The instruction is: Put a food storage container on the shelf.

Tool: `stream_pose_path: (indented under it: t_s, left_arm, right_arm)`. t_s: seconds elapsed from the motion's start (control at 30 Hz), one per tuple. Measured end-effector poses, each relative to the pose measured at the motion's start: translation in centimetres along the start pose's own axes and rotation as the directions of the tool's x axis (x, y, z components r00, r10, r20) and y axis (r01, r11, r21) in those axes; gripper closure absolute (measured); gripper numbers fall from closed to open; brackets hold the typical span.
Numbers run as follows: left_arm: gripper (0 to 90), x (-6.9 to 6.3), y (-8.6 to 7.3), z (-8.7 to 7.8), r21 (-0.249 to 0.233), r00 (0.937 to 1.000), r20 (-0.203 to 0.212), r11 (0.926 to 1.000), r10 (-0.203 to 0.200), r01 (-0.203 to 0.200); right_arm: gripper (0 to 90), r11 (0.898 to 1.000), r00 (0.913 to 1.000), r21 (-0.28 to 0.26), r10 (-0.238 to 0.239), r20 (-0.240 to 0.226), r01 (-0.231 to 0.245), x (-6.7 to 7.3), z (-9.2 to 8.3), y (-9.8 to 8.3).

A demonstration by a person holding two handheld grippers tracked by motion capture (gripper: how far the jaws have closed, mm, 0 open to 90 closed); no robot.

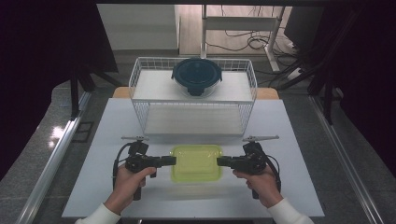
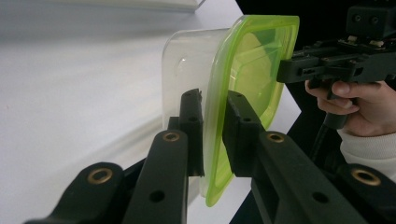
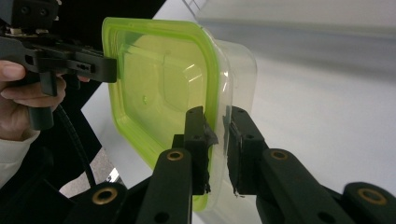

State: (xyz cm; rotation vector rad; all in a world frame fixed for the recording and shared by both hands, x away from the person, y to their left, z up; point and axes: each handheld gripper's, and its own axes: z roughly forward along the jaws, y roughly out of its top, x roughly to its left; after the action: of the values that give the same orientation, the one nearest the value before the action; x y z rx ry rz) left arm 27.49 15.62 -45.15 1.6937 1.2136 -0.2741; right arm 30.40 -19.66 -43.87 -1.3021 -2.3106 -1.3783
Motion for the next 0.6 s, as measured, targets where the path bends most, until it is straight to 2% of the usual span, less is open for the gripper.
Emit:
stream_pose_path:
  t_s: [0.33,0.6]
  left_arm:
    - [79.4,-1.6,2.5,-1.8,-0.039,0.9989,-0.003,0.9981,0.048,-0.048]
    - [79.4,-2.6,4.0,-3.0,-0.077,0.9976,-0.001,0.9946,0.070,-0.069]
  right_arm:
    - [78.3,0.997,0.9985,-0.045,-0.054,0.010,0.054,1.6,-1.5,2.5]
    - [78.2,0.993,0.9960,-0.078,-0.089,0.007,0.089,2.9,-2.5,4.7]
